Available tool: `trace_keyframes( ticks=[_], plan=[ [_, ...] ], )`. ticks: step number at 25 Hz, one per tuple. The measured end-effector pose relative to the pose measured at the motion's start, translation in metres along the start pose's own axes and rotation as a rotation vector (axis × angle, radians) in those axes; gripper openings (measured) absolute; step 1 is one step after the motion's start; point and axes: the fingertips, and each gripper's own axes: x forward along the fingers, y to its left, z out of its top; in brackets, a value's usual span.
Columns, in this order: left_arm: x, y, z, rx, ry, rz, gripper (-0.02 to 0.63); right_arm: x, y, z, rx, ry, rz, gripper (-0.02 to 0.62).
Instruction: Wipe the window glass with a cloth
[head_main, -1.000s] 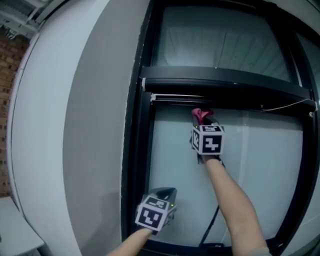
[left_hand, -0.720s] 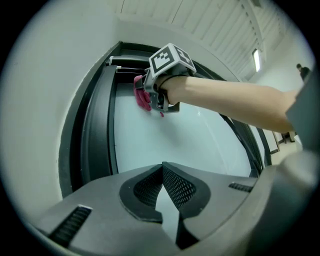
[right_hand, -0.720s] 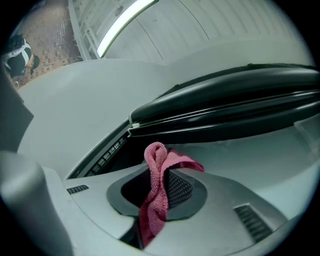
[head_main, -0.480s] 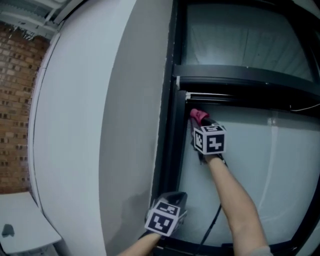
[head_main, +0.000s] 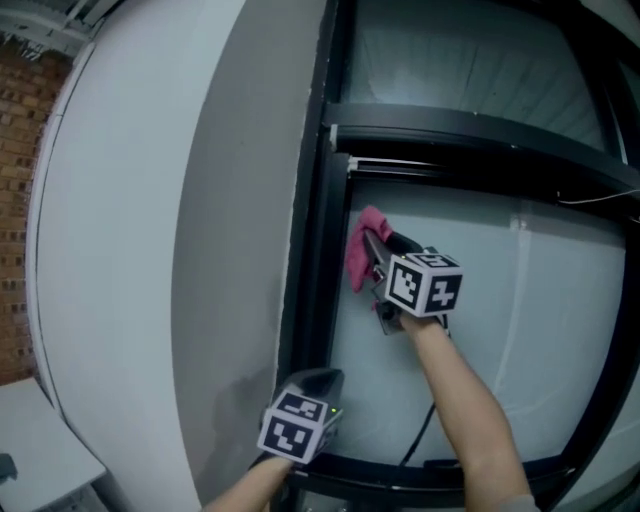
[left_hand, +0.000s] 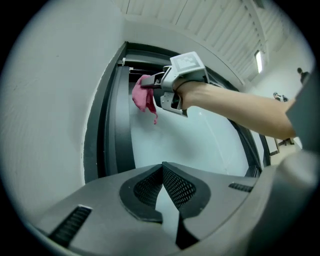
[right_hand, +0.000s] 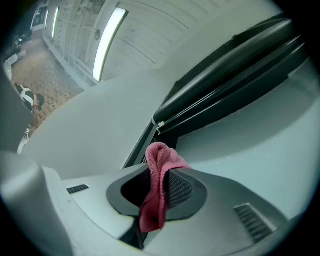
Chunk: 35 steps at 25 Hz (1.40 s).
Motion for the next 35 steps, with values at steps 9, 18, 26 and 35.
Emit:
trace_keyframes(
  ticks=[9, 18, 26, 35],
  plan=[
    [0.021, -0.050, 0.009, -0.010, -0.029, -0.092, 0.006, -0.121, -0.011, -0.021, 0.043, 0.048, -0.014, 0.057],
    [0.037, -0.132, -0.014, -0.070, -0.039, -0.177, 0.008, -0.257, -0.036, -0.107, 0.022, 0.175, -0.111, 0.058],
    [0.038, -0.210, -0.061, -0.139, 0.020, -0.227, 0.006, -0.366, -0.026, -0.175, 0.061, 0.305, -0.131, 0.060],
    [0.034, -0.282, -0.114, -0.208, 0.101, -0.266, 0.008, -0.463, -0.033, -0.231, 0.143, 0.410, -0.231, 0.060]
  ],
)
